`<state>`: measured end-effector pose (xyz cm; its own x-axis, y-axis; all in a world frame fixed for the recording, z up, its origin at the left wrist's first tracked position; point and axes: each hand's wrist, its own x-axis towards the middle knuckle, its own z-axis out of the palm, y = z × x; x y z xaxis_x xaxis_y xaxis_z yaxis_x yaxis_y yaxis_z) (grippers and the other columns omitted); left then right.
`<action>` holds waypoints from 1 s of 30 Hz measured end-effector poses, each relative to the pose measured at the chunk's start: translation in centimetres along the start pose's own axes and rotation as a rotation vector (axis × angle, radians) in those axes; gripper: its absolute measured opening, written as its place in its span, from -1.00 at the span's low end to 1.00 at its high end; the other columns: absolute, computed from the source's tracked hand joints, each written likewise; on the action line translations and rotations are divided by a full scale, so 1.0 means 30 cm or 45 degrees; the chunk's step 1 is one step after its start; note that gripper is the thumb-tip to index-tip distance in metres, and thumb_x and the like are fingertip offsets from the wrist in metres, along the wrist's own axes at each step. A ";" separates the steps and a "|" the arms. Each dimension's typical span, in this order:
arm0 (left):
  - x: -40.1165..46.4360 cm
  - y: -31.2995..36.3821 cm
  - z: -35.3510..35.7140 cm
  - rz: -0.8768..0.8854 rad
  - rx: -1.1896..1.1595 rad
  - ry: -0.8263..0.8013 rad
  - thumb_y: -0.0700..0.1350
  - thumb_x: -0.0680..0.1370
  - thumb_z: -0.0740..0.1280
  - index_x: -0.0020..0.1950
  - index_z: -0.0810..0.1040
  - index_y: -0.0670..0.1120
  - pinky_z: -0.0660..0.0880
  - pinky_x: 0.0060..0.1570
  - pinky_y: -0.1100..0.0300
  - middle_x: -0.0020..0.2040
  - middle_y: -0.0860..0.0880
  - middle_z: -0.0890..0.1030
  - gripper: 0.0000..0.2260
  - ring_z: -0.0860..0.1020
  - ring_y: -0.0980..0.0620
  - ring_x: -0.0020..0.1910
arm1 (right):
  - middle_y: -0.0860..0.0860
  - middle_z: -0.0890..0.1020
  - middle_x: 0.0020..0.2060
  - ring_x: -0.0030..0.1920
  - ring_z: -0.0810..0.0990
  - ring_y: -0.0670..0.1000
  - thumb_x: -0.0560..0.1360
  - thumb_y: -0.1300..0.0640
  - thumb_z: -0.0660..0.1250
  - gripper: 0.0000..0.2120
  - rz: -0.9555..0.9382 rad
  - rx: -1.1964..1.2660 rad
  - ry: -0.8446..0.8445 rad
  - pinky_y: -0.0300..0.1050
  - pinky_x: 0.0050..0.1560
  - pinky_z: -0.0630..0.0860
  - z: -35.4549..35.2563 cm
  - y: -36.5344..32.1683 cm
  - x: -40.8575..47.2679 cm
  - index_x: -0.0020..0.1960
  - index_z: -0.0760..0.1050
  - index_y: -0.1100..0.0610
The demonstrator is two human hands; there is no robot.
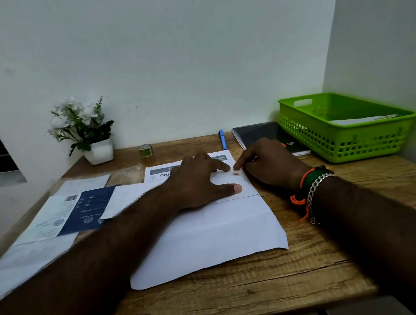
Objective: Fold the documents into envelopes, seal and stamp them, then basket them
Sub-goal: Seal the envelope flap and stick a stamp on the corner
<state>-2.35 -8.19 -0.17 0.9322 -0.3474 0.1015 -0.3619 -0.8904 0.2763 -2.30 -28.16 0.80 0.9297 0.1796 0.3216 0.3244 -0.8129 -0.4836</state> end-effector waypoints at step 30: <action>-0.006 0.008 -0.006 0.006 0.038 -0.029 0.48 0.42 0.31 0.42 0.42 0.34 0.33 0.42 -0.23 0.48 0.02 0.36 -0.40 0.28 -0.10 0.50 | -0.14 0.64 -0.20 -0.25 0.54 -0.22 0.44 0.38 0.27 -0.60 -0.162 0.036 -0.062 -0.44 -0.23 0.28 0.004 -0.005 -0.008 -0.05 0.76 -0.03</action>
<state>-2.60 -8.27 0.06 0.9301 -0.3582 0.0810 -0.3669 -0.8968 0.2474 -2.56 -28.01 0.69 0.8878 0.3074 0.3424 0.4444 -0.7660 -0.4645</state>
